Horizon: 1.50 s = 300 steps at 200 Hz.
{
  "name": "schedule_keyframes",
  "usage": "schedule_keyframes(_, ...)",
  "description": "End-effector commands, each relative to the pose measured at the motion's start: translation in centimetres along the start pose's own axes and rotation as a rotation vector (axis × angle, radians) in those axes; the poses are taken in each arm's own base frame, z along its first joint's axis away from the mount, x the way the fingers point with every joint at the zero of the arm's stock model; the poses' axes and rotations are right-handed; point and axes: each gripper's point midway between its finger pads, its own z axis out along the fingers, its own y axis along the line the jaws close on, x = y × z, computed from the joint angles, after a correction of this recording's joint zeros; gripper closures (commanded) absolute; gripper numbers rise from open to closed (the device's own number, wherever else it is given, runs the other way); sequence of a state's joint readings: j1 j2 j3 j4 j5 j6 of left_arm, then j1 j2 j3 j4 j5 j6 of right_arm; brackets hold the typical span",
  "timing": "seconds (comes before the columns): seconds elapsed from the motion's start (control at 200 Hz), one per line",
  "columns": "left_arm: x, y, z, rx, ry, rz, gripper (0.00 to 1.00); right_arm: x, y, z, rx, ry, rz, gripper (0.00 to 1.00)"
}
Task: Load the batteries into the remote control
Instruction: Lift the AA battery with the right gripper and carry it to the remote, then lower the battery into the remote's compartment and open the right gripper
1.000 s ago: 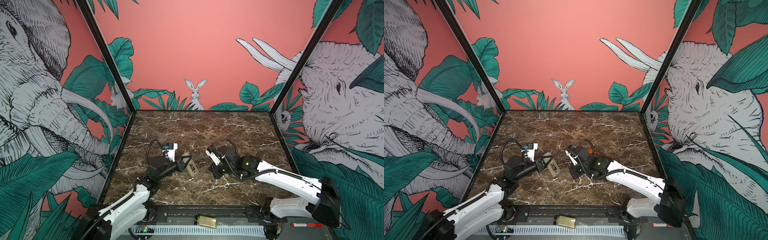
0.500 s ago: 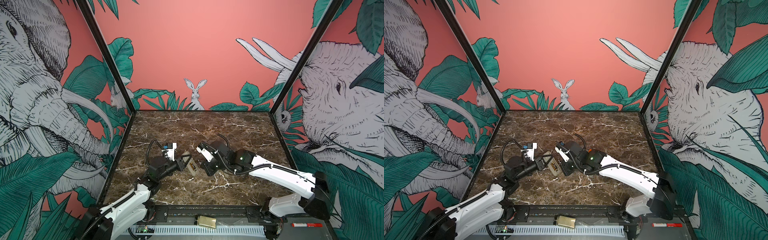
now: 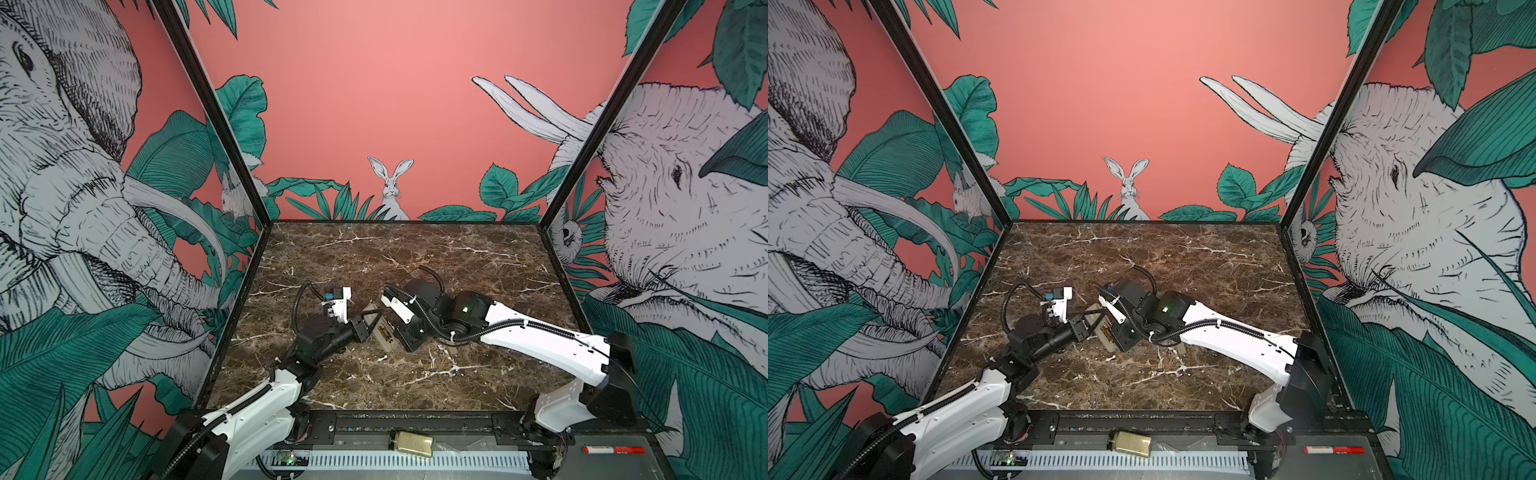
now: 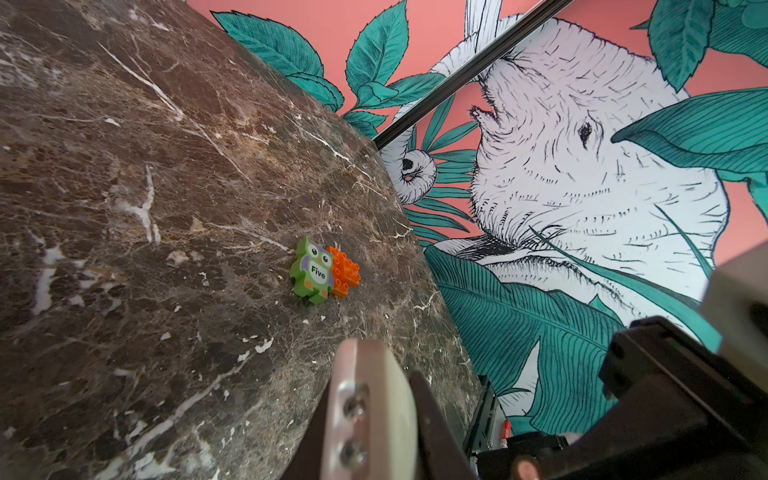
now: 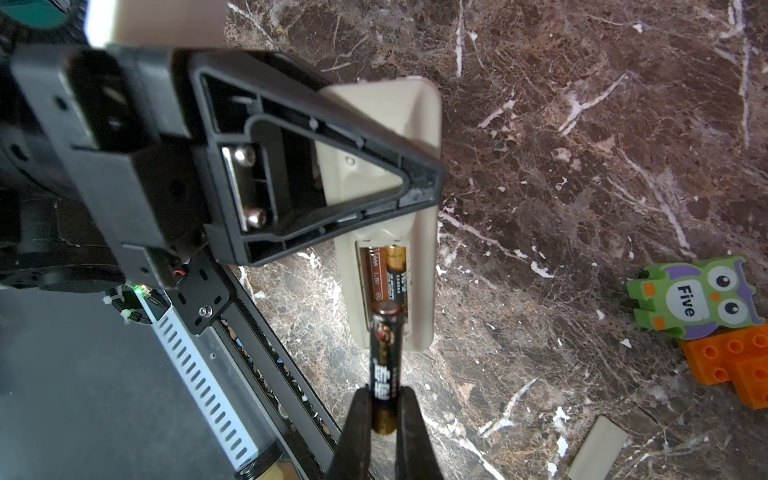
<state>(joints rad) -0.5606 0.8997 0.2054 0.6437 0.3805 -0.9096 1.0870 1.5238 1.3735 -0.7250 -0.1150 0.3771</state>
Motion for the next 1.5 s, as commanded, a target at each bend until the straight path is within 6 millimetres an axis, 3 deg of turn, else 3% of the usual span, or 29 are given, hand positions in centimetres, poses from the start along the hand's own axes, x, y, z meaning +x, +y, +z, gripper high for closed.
schedule_keyframes(0.0,-0.5,-0.6,-0.1,0.031,-0.036,-0.013,1.00,0.4,0.1,0.0,0.020,0.038,-0.009,1.00)
schedule_keyframes(0.635,-0.4,-0.3,0.2,0.034,-0.035,-0.046,1.00,0.4,0.2,1.0,0.032,0.067,0.006,1.00)
schedule_keyframes(0.66,-0.4,-0.4,0.2,0.037,-0.035,-0.045,1.00,0.8,0.0,2.0,0.041,0.093,0.007,1.00)
schedule_keyframes(0.83,-0.5,-0.6,0.3,0.045,-0.034,-0.046,1.00,0.7,0.1,2.7,0.038,0.102,0.010,1.00)
schedule_keyframes(1.495,-0.6,-0.8,0.2,0.046,-0.034,-0.050,1.00,0.2,0.0,3.6,0.044,0.098,0.029,1.00)
